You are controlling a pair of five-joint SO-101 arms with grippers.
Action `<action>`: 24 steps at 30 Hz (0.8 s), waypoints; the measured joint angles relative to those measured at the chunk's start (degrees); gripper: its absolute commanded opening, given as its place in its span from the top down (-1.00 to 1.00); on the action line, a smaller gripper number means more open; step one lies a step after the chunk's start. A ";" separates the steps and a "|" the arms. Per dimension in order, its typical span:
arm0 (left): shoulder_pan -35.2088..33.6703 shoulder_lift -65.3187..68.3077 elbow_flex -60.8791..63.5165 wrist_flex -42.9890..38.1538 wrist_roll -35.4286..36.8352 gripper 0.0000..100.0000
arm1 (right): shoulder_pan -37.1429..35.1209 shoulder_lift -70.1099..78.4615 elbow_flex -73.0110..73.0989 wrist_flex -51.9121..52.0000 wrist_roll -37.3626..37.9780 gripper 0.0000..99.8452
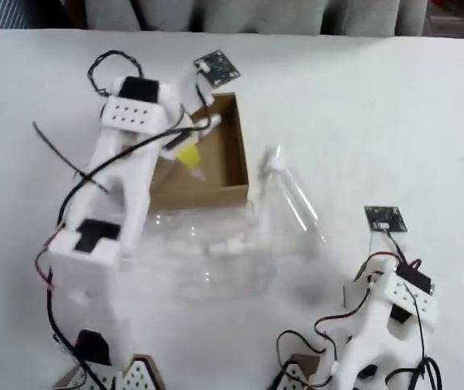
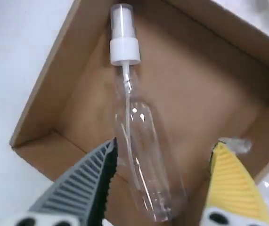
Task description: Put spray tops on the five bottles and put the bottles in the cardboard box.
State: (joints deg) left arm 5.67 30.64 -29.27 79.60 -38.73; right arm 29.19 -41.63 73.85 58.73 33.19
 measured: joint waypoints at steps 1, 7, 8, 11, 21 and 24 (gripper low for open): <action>0.00 2.20 -2.11 0.00 -0.79 0.37 | -0.18 0.00 0.09 -0.18 0.00 0.97; -0.26 12.75 -15.38 3.52 -2.46 0.37 | -1.23 -0.09 0.44 -0.26 2.46 0.97; -0.53 14.33 -17.49 3.69 -2.46 0.37 | -1.23 -0.09 0.44 -0.35 2.73 0.97; -1.58 18.90 -22.86 3.96 -2.46 0.37 | -1.23 -0.09 0.44 -0.35 3.25 0.97; -3.16 31.47 -35.43 3.96 -2.46 0.38 | -2.02 -0.18 0.97 -1.05 3.60 0.97; -3.16 33.67 -36.57 3.96 -2.46 0.38 | -2.02 -0.18 0.97 -1.05 3.60 0.97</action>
State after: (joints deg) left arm 2.51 64.31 -65.85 83.56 -41.19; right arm 27.16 -41.80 74.81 57.67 36.79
